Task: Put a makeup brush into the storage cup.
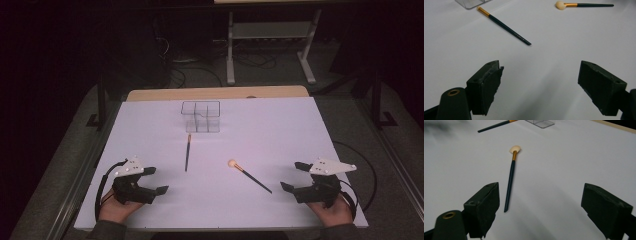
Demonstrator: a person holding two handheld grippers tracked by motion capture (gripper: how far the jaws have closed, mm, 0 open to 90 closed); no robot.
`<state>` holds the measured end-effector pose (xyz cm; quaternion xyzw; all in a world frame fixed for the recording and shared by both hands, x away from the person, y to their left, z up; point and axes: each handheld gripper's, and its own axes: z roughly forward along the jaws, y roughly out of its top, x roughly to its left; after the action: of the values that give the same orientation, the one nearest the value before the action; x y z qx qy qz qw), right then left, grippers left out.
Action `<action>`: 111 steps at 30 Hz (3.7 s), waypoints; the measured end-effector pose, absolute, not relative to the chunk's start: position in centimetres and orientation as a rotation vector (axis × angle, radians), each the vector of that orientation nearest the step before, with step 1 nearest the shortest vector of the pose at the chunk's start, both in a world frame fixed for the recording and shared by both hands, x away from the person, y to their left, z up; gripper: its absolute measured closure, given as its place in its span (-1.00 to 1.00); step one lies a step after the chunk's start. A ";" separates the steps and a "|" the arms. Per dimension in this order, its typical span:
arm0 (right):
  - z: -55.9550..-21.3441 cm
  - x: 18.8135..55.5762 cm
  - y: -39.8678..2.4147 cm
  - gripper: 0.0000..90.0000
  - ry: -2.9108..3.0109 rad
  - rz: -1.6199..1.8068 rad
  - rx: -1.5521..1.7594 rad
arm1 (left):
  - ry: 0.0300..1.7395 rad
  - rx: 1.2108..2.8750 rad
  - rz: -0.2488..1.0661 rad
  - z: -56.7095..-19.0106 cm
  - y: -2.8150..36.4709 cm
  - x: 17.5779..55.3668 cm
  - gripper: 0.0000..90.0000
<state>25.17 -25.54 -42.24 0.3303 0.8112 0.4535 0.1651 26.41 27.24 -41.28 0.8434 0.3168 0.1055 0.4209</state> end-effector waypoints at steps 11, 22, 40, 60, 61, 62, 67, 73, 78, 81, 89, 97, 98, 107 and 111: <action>-42.3 25.5 -25.4 -0.68 2.319 1.283 0.946 | 0.797 2.108 0.269 -41.2 27.5 26.7 -0.61; -42.2 25.4 -25.4 -0.69 2.308 1.279 0.944 | 0.791 2.122 0.245 -41.1 27.0 26.6 -0.59; -42.1 25.5 -25.4 -0.69 2.307 1.280 0.949 | 0.807 2.115 0.230 -40.0 26.4 27.7 -0.55; -42.2 26.0 -25.0 -0.69 2.325 1.268 0.946 | 0.757 2.164 0.191 -38.6 24.0 30.6 -0.52; -42.1 26.1 -25.0 -0.69 2.322 1.269 0.944 | 0.759 2.165 0.188 -38.4 23.9 30.7 -0.52; -42.1 26.2 -25.0 -0.69 2.321 1.270 0.943 | 0.759 2.171 0.188 -38.2 23.8 30.9 -0.53; -42.0 26.2 -24.7 -0.69 2.319 1.274 0.944 | 0.770 2.148 0.182 -37.6 23.6 31.5 -0.57; -41.9 26.4 -24.6 -0.69 2.322 1.278 0.930 | 0.771 2.174 0.176 -37.0 22.9 32.3 -0.57; -41.6 26.4 -24.6 -0.69 2.314 1.280 0.925 | 0.780 2.192 0.177 -36.3 22.1 33.3 -0.52; -41.6 26.4 -24.7 -0.69 2.314 1.277 0.916 | 0.785 2.212 0.178 -36.2 21.7 34.0 -0.51; -41.6 26.5 -24.9 -0.69 2.314 1.281 0.925 | 0.831 2.253 0.178 -36.2 20.5 35.7 -0.49; -41.3 26.3 -24.9 -0.69 2.310 1.275 0.925 | 0.854 2.277 0.164 -36.1 19.1 37.0 -0.47; -41.4 26.4 -24.9 -0.69 2.310 1.278 0.926 | 0.853 2.289 0.162 -36.0 18.9 37.2 -0.47; -41.4 26.5 -24.9 -0.69 2.317 1.276 0.922 | 0.927 2.272 0.165 -36.2 18.8 38.9 -0.37; -41.5 26.6 -24.8 -0.69 2.327 1.277 0.930 | 0.977 2.298 0.175 -36.8 18.9 39.6 -0.33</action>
<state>26.62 -24.83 -41.45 0.3262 0.8161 0.4481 0.1639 39.60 18.90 -36.81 0.8716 0.3705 0.0665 0.3140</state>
